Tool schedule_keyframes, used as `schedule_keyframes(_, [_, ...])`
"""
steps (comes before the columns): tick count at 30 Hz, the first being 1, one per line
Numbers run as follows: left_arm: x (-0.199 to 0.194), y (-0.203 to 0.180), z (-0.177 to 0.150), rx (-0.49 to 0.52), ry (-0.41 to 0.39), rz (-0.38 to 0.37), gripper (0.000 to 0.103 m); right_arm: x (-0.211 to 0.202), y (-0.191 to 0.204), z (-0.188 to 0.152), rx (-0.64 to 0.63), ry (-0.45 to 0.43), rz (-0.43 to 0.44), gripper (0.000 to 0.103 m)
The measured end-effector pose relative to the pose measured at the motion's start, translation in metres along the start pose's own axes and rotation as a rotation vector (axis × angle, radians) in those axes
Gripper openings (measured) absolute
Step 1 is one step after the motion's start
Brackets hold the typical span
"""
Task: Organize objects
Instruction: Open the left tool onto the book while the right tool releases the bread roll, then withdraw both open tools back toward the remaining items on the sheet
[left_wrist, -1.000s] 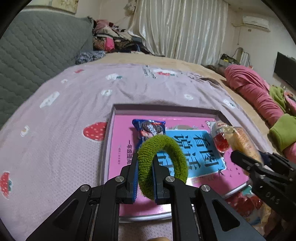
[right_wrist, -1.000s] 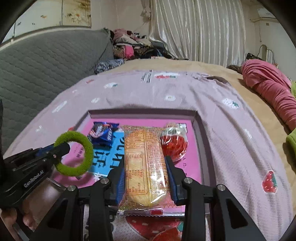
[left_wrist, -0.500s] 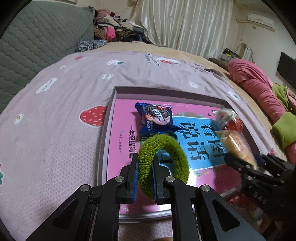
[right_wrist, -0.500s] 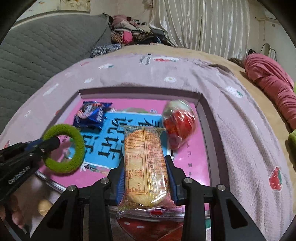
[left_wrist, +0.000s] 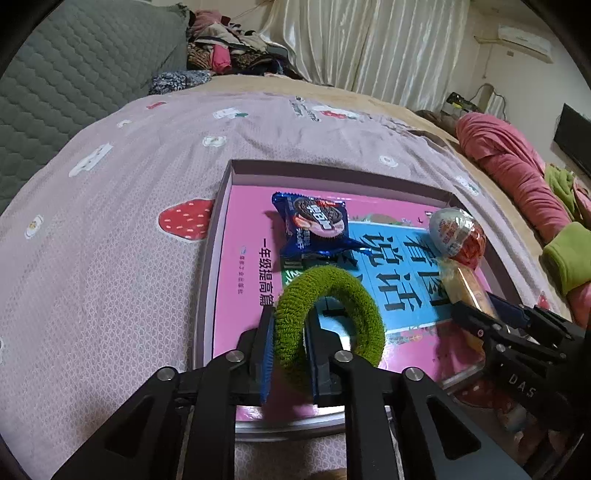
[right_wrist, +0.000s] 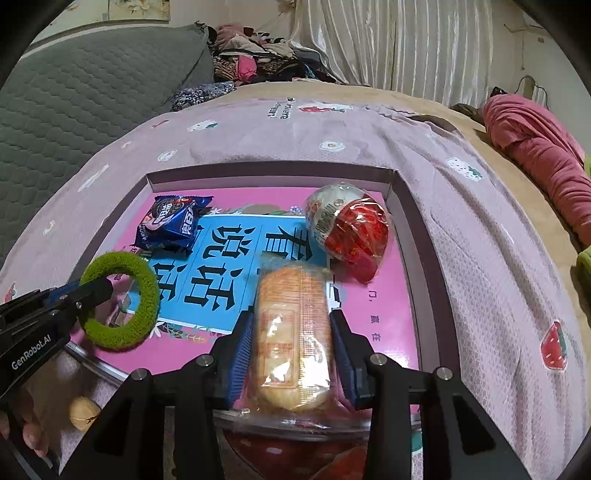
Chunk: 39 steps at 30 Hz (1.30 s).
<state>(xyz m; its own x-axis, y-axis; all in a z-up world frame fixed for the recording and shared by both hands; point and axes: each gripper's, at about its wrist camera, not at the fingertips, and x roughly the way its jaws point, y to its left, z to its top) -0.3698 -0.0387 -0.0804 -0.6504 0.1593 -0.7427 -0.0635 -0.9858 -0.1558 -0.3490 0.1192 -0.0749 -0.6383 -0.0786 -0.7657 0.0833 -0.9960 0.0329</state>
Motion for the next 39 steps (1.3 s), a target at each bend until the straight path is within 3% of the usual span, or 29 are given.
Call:
schedule_keyframes(3, [0.0,-0.001,0.0,-0.001,0.007,-0.012,0.025,-0.003,-0.001,0.0,0.007,-0.01,0.009,0.05])
schedule_keyframes(5, [-0.001,-0.002,0.0,0.005,0.004,-0.006,0.04,-0.005,-0.002,0.0,0.014,-0.017,0.009,0.055])
schedule_keyframes(7, [-0.003,-0.002,0.001,0.007,-0.002,-0.013,0.048,-0.008,-0.003,0.001,0.023,-0.027,0.014,0.056])
schedule_keyframes(12, [-0.01,-0.004,0.002,0.013,-0.023,-0.017,0.053,-0.018,-0.007,0.002,0.045,-0.055,0.029,0.066])
schedule_keyframes(16, [-0.025,-0.006,0.006,0.027,-0.063,-0.022,0.066,-0.037,-0.009,0.006,0.081,-0.12,0.049,0.071])
schedule_keyframes(19, [-0.041,-0.006,0.009,0.029,-0.088,-0.028,0.079,-0.055,-0.01,0.009,0.092,-0.174,0.051,0.082])
schedule_keyframes(23, [-0.055,-0.003,0.012,0.01,-0.101,-0.047,0.08,-0.075,-0.01,0.012,0.08,-0.222,0.026,0.084])
schedule_keyframes(30, [-0.083,-0.007,0.011,0.01,-0.143,0.008,0.081,-0.113,-0.011,0.011,0.051,-0.269,-0.019,0.091])
schedule_keyframes(36, [-0.117,-0.016,-0.014,-0.012,-0.166,0.0,0.082,-0.152,-0.012,-0.004,-0.001,-0.244,-0.014,0.094])
schedule_keyframes(39, [-0.141,-0.024,-0.03,-0.005,-0.165,0.0,0.082,-0.168,-0.011,-0.015,-0.037,-0.218,-0.059,0.094])
